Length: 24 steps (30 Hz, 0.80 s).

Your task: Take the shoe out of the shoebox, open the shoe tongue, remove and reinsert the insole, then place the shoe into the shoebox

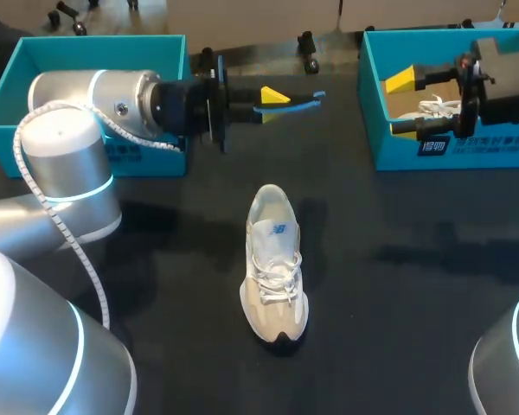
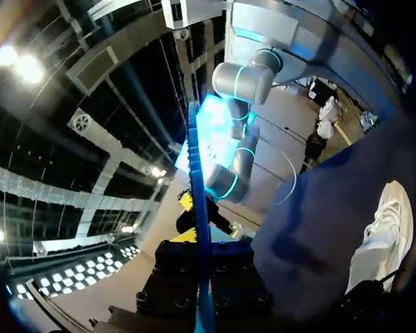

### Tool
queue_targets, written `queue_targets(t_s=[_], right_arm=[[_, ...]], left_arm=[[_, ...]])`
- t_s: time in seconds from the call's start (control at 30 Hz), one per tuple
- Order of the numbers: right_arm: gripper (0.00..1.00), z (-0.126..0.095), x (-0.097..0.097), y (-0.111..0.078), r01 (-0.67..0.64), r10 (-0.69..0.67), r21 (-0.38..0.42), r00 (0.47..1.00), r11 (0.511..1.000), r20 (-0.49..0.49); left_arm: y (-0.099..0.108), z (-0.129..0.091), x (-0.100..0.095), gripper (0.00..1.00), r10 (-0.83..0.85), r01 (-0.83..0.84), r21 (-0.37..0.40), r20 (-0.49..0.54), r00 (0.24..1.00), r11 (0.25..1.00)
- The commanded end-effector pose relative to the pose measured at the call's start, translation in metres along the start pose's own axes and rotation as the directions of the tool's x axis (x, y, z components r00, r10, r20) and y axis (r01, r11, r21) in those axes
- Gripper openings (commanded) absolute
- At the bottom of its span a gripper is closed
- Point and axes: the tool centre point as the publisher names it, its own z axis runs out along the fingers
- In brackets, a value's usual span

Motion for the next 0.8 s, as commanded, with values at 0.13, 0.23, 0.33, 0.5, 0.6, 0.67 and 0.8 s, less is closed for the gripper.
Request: queue_targets(t_s=[0.13,0.23,0.33,0.5,0.6,0.67,0.8], right_arm=[[1.00,0.004,-0.001,0.001,-0.003,0.003,-0.026,1.000,1.000,0.009],[1.00,0.004,0.000,0.000,0.009,-0.009,-0.031,1.000,0.999,0.005],[1.00,0.004,0.000,0.000,0.009,-0.009,-0.031,1.000,0.999,0.005],[1.00,0.004,0.000,0.000,0.009,-0.009,-0.031,1.000,0.999,0.005],[1.00,0.004,0.000,0.000,0.009,-0.009,-0.031,1.000,0.999,0.005],[1.00,0.004,0.000,0.000,0.009,-0.009,-0.031,1.000,0.999,0.005],[1.00,0.015,0.002,0.005,0.018,-0.018,-0.026,1.000,0.999,0.001]], left_arm=[[0.005,-0.001,0.002,0.00,0.364,-0.365,-0.035,-0.011,0.931,0.931],[0.006,0.000,0.003,0.00,0.444,-0.445,-0.035,-0.025,0.896,0.895],[0.007,0.001,0.002,0.00,0.497,-0.498,-0.035,-0.033,0.867,0.866],[0.008,0.001,0.001,0.00,0.555,-0.557,-0.030,-0.047,0.830,0.830],[0.010,-0.001,0.000,0.00,0.561,-0.563,-0.032,-0.057,0.826,0.826],[0.010,-0.003,0.000,0.00,0.559,-0.562,-0.036,-0.065,0.826,0.826],[0.009,-0.004,-0.001,0.00,0.557,-0.562,-0.061,-0.083,0.826,0.825]])
